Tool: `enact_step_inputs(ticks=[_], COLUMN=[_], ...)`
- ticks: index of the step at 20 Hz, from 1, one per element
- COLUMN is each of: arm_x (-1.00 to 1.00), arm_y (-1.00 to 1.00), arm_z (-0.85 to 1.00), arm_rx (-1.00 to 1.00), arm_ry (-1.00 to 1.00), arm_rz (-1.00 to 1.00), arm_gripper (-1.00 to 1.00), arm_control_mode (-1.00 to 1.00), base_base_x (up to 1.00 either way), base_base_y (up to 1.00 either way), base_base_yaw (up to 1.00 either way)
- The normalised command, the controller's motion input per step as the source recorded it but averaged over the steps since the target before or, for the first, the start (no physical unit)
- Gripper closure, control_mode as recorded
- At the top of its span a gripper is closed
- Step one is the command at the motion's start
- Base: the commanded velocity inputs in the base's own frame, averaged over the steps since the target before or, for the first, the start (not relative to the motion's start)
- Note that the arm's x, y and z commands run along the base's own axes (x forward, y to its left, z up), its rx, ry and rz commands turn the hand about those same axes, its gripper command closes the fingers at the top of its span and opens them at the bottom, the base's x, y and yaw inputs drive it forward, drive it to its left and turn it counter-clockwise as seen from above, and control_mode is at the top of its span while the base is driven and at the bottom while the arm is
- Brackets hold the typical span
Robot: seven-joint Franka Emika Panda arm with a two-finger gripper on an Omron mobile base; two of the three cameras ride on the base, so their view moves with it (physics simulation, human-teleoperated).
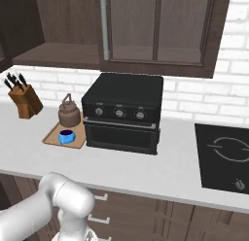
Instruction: Pick the kettle from the counter and place it on the tray. Then pick the mug from the cabinet and place it on the tray. Then close the cabinet doors.
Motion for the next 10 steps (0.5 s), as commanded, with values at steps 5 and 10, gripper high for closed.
enact_step_inputs(ticks=[5, 10], arm_x=[0.12, 0.2], arm_y=[-0.39, -0.45], arm_z=[0.0, 0.04], arm_rx=[0.0, 0.0], arm_ry=[-0.06, -0.03], arm_rz=[-0.12, -0.12], arm_gripper=[-1.0, -1.0], arm_control_mode=[-1.0, -1.0], base_base_x=[0.0, 0.0], base_base_y=[0.0, 0.0], base_base_yaw=[0.0, 0.0])
